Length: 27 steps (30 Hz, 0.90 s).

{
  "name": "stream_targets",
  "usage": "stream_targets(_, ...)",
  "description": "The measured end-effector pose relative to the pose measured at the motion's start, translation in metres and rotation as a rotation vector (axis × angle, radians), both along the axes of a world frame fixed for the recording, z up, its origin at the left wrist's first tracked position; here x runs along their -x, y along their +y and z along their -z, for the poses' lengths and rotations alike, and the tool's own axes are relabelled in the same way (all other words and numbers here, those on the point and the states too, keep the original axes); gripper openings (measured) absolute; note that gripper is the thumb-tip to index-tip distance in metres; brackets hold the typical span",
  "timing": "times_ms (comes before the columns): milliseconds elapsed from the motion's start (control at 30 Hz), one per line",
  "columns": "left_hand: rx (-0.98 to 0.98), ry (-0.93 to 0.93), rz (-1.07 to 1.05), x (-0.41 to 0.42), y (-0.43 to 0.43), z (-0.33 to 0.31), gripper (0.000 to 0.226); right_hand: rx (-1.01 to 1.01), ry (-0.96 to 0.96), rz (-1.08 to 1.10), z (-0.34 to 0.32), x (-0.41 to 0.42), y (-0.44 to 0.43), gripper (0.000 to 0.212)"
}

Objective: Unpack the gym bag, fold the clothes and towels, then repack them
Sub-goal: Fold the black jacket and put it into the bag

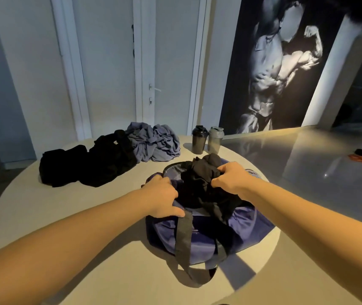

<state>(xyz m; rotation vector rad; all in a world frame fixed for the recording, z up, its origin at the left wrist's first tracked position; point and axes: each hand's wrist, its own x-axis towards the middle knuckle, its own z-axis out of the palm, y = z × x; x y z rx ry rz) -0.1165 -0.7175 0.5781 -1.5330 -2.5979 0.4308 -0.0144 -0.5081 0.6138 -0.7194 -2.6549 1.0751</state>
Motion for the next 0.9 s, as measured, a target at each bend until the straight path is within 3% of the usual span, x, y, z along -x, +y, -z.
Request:
stream_targets(67, -0.085, -0.082, 0.046, 0.003, 0.003, 0.002, 0.049, 0.022, -0.018, 0.039, -0.006, 0.005, 0.006, 0.009)
stream_targets(133, -0.326, -0.243, 0.156, 0.005, -0.001, 0.004, 0.021, 0.036, -0.017, 0.069, -0.011, 0.013, 0.006, 0.012)
stream_targets(200, -0.542, -0.331, 0.318, 0.006, -0.008, 0.009, 0.007, 0.092, 0.008, 0.105, -0.012, 0.029, 0.002, 0.017)
stream_targets(267, -0.731, -0.263, 0.520, 0.004, -0.014, 0.018, 0.004, 0.137, 0.017, 0.136, -0.011, 0.050, -0.004, 0.026)
stream_targets(333, -0.855, -0.118, 0.685, 0.003, -0.018, 0.030, 0.010, 0.181, 0.026, 0.141, -0.007, 0.070, -0.014, 0.020)
stream_targets(467, -0.903, 0.093, 0.701, 0.008, -0.028, 0.049, 0.014, 0.156, 0.030, 0.101, 0.022, 0.095, -0.034, 0.017)
stream_targets(533, -0.919, 0.094, 0.671, 0.010, -0.030, 0.056, 0.012, 0.056, -0.041, 0.000, 0.037, 0.094, -0.040, 0.028)
stream_targets(600, -0.934, 0.097, 0.647, 0.011, -0.031, 0.060, 0.012, -0.030, -0.116, -0.142, 0.046, 0.086, -0.041, 0.024)
stream_targets(700, -0.940, 0.102, 0.633, 0.010, -0.028, 0.066, 0.011, 0.035, -0.171, -0.247, 0.053, 0.075, -0.034, 0.022)
stream_targets(833, -0.798, -0.030, 0.663, 0.000, -0.023, 0.060, 0.010, 0.135, -0.042, -0.112, 0.056, 0.080, -0.035, 0.018)
stream_targets(900, -0.724, -0.156, 0.561, -0.007, -0.025, 0.049, 0.008, 0.123, -0.017, -0.104, 0.058, 0.089, -0.034, 0.020)
